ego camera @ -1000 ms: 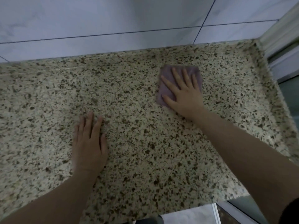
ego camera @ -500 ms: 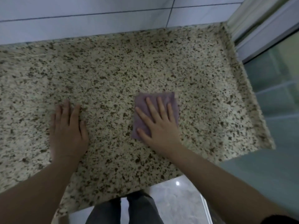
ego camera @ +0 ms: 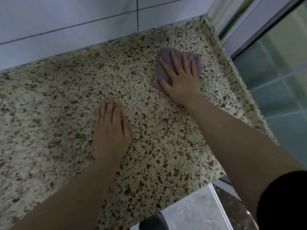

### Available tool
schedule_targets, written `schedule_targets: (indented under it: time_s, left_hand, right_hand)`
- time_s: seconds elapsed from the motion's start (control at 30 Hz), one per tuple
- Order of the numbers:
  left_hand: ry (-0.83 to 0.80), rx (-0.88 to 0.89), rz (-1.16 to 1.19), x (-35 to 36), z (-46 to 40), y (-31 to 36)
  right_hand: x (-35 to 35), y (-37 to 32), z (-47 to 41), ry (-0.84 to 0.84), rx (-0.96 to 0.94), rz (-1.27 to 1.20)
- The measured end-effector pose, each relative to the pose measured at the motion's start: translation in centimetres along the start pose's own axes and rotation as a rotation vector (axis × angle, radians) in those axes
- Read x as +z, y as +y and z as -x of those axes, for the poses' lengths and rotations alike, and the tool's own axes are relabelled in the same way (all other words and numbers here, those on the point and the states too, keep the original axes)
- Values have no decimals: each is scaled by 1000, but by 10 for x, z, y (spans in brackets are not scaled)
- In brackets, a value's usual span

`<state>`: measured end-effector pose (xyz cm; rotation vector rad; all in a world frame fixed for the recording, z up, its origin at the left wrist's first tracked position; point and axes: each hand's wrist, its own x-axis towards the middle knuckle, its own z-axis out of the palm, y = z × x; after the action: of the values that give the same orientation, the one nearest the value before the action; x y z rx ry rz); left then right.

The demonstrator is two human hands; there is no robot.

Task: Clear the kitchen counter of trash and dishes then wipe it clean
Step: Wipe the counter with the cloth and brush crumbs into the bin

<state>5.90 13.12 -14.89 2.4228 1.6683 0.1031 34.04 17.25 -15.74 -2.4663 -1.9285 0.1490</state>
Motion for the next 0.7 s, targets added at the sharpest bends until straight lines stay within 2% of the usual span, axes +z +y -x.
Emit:
schedule_targets:
  time_s: [0.17, 0.37, 0.5, 0.7]
  left_hand:
    - [-41, -30, -13, -3, -2, 3]
    - [-54, -37, -8, -4, -1, 3]
    - [-38, -18, 9, -3, -1, 3]
    - [-32, -26, 39, -5, -3, 2]
  right_hand:
    - [-12, 29, -56, -43, 93, -19]
    - [-18, 68, -67, -57, 134, -28]
    - [-17, 72, -34, -54, 165, -38]
    - [-13, 50, 71, -23, 195, -60]
